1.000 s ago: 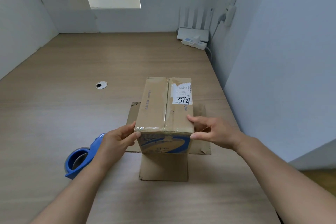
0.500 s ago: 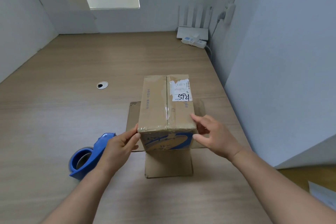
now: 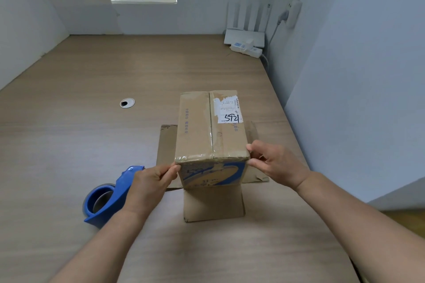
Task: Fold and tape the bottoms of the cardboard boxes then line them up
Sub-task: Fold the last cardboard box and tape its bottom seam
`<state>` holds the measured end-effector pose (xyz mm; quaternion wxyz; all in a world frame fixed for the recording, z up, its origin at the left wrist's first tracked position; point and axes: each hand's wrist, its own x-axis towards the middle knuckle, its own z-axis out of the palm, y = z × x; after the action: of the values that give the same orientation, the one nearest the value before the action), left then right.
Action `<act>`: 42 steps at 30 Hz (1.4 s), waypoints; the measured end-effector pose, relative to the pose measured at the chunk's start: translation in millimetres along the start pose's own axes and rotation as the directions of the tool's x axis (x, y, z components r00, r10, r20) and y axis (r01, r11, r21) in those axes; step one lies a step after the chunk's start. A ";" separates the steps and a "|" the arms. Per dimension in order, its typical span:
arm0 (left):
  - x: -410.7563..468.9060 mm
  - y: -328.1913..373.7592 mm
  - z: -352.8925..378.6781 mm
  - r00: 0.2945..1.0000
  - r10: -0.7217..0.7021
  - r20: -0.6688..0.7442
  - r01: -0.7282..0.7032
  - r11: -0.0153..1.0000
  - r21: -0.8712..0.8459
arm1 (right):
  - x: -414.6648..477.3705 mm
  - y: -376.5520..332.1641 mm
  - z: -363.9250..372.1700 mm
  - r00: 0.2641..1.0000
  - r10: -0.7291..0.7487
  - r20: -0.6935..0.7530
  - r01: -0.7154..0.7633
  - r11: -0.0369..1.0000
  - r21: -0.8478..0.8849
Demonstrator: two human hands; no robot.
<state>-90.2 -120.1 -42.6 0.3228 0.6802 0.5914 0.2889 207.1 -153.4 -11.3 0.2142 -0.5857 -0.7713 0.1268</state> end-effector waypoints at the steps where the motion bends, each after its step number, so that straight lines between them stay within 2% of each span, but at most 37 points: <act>1: -0.3 2.0 1.6 1.000 0.015 -0.016 -0.014 0.999 0.051 | 0.7 0.1 1.0 0.999 -0.052 -0.010 0.052 0.998 -0.038; 4: -0.7 9.4 9.6 0.994 0.082 -0.077 -0.063 0.974 0.219 | 2.1 -0.3 6.3 0.993 -0.116 -0.039 0.111 0.988 -0.105; 6: -0.1 14.8 14.8 0.991 0.089 -0.102 -0.063 0.970 0.236 | 0.9 -4.6 9.4 0.995 -0.088 -0.053 0.080 0.987 -0.139; 9: 2.8 23.7 15.8 0.995 0.064 -0.076 -0.045 0.971 0.235 | 3.1 -30.7 8.5 0.990 0.137 0.045 -0.118 0.948 -0.294; 12: 4.8 32.7 14.0 1.000 -0.016 -0.003 0.016 0.975 0.220 | 19.3 -63.7 10.2 0.923 0.384 0.018 -0.341 0.840 -0.423; 14: 7.6 36.0 15.6 0.997 -0.073 -0.032 0.079 0.943 0.322 | 33.9 -75.8 15.6 0.876 0.482 0.000 -0.433 0.787 -0.440; 17: 14.3 36.7 21.7 0.990 -0.066 -0.121 0.116 0.879 0.462 | 47.6 -78.5 21.8 0.828 0.561 -0.014 -0.515 0.750 -0.414; 21: 22.2 32.5 18.3 0.995 -0.032 -0.094 0.067 0.913 0.402 | 43.8 -66.6 13.6 0.900 0.435 -0.026 -0.388 0.774 -0.501; 25: 27.6 19.6 9.6 0.999 -0.045 0.030 0.039 0.985 0.170 | 29.9 -37.6 6.3 0.963 0.265 0.037 -0.205 0.820 -0.535; 28: 26.3 12.8 2.4 0.986 -0.098 0.134 0.112 0.988 -0.102 | 24.2 -22.7 5.2 0.976 0.203 0.078 -0.149 0.886 -0.439; 30: 23.3 10.2 -2.6 0.973 -0.088 0.215 0.128 0.975 -0.182 | 21.9 -17.5 0.4 0.965 0.233 0.119 -0.196 0.944 -0.264; 33: 21.1 8.6 -6.1 0.966 -0.080 0.247 0.131 0.971 -0.200 | 20.3 -13.3 -6.0 0.947 0.252 0.200 -0.237 0.967 -0.098; 36: 21.4 6.6 -2.0 0.975 -0.126 0.183 0.165 0.962 -0.218 | 23.6 -12.0 -8.3 0.949 0.241 0.202 -0.216 0.966 -0.140; 42: 13.2 16.6 17.1 0.997 -0.058 -0.060 0.065 0.991 0.119 | 15.1 -17.7 8.3 0.997 0.069 -0.039 -0.077 0.965 -0.252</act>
<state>-64.9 -110.2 -40.1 0.2730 0.6715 0.6372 0.2618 184.7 -143.5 -7.9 0.1441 -0.6381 -0.7559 0.0262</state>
